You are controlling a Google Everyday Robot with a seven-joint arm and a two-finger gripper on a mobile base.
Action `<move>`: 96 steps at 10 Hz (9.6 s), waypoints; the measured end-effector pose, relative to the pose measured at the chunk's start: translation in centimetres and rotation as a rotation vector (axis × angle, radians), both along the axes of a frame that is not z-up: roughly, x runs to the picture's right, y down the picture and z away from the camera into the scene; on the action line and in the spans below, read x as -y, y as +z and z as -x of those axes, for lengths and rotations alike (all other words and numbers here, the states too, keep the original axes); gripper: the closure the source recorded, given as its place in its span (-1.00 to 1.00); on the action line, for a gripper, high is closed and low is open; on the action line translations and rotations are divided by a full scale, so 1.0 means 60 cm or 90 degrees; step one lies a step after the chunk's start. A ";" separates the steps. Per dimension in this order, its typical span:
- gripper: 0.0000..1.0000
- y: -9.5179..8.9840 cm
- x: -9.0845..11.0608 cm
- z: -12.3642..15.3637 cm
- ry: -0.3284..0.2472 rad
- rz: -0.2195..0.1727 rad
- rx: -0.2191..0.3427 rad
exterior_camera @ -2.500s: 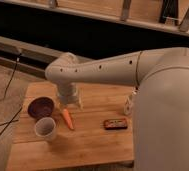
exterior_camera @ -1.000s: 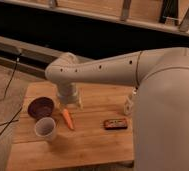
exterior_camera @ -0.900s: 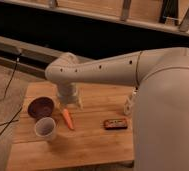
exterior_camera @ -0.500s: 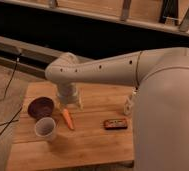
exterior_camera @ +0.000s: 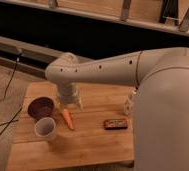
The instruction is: Place the eraser in the ceramic cup
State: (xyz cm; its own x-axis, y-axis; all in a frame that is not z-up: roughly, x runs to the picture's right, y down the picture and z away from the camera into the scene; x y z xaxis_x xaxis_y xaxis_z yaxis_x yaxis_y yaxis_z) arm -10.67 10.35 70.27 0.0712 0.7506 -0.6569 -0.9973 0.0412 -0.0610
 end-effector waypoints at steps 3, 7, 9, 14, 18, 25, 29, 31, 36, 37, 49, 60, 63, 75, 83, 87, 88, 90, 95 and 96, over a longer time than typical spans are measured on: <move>-0.30 0.000 0.000 0.000 0.000 0.000 0.000; -0.30 0.000 0.000 0.000 0.000 0.000 0.000; -0.30 0.000 0.000 0.000 0.000 0.000 0.000; -0.30 0.000 0.000 0.000 0.000 0.000 0.000; -0.30 0.000 0.000 0.000 0.000 0.000 0.000; -0.30 0.000 0.000 0.000 0.000 0.000 0.000; -0.30 0.000 0.000 0.000 0.000 0.000 0.000; -0.30 0.000 0.000 0.000 0.000 0.000 0.000; -0.30 0.000 0.000 0.000 0.000 0.000 0.000; -0.30 0.000 0.000 0.000 0.000 0.000 0.000; -0.30 0.048 0.009 -0.171 0.171 -0.063 -0.163; -0.30 0.088 -0.026 -0.174 0.192 -0.044 -0.201; -0.30 0.136 -0.073 -0.119 0.095 -0.007 -0.119; -0.30 0.096 -0.171 -0.224 -0.015 0.048 -0.024; -0.30 0.151 -0.222 -0.249 0.005 0.066 -0.006; -0.30 0.181 -0.235 -0.263 0.024 0.070 0.005; -0.30 0.185 -0.238 -0.267 0.025 0.073 0.005; -0.30 0.197 -0.232 -0.273 0.022 0.068 0.005; -0.30 0.236 -0.151 -0.253 -0.032 0.027 0.015; -0.30 0.241 -0.139 -0.253 -0.040 0.021 0.013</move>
